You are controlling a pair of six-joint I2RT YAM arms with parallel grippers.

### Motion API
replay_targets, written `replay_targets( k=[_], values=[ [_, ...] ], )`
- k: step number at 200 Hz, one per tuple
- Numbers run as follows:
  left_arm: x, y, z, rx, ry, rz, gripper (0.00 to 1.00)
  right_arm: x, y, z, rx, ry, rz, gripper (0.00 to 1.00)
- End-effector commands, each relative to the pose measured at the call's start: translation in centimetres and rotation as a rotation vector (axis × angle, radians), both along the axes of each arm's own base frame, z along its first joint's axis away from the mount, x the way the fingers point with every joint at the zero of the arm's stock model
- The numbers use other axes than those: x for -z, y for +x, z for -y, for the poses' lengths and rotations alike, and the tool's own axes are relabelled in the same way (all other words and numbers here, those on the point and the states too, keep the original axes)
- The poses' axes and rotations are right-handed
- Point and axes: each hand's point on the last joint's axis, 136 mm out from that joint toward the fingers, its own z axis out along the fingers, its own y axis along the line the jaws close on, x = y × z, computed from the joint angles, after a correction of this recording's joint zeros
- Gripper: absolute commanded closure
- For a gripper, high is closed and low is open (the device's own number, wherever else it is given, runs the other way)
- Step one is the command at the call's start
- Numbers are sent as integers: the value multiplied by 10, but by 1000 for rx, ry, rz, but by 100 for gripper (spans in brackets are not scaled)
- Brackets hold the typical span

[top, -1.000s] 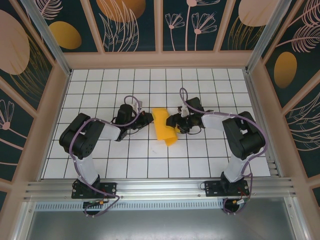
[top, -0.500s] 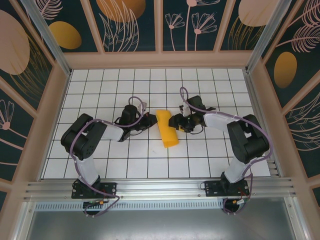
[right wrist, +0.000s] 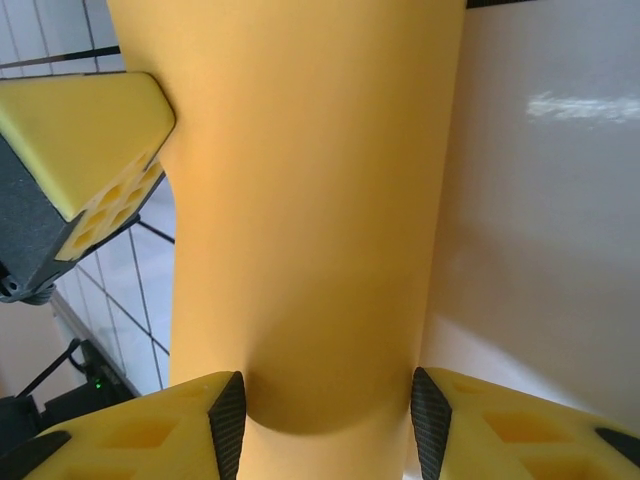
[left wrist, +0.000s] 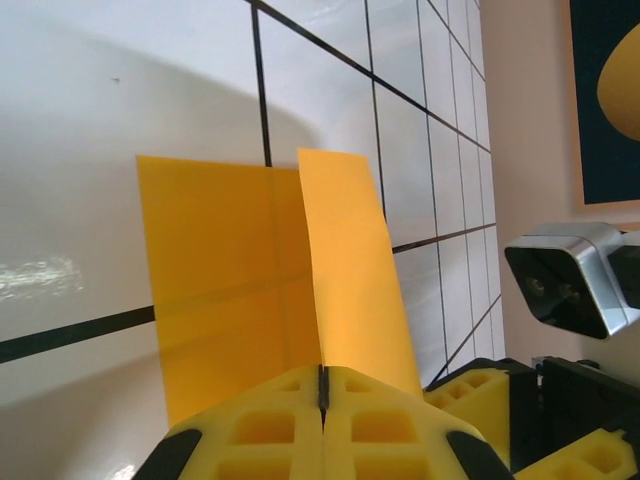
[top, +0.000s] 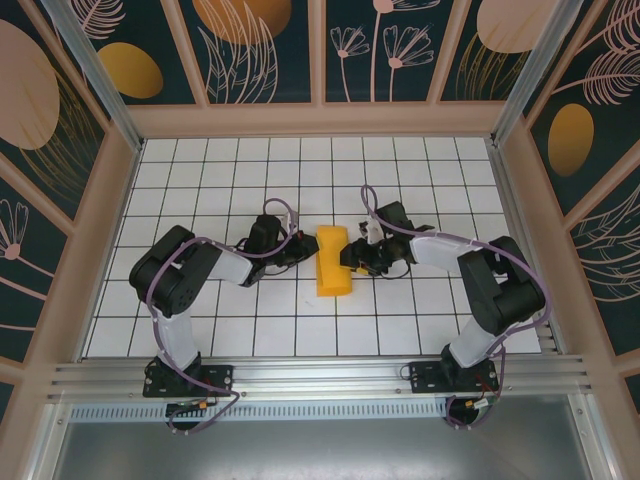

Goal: Fold a paper plane with a square sheet of paper (pick it up from the middle)

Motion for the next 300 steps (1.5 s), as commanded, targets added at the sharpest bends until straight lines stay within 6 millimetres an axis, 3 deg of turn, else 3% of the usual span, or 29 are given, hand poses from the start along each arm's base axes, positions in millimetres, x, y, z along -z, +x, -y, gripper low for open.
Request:
replay_targets(
  k=[1, 83, 160, 200, 257, 300],
  values=[
    [2, 5, 4, 13, 24, 18, 99, -9, 15, 7, 33, -68, 68, 48],
    [16, 12, 0, 26, 149, 16, 99, 6, 28, 0, 25, -136, 77, 49],
    [18, 12, 0, 29, 153, 10, 98, 24, 23, 4, 13, -195, 53, 53],
    [12, 16, -2, 11, 169, 17, 88, 35, 18, 8, 6, -247, 42, 57],
    [3, 24, -26, -96, 280, 49, 69, 44, 17, 14, 1, -290, 41, 60],
    [-5, 26, -29, -115, 276, 71, 63, 44, 16, 13, -29, -283, 46, 62]
  ],
)
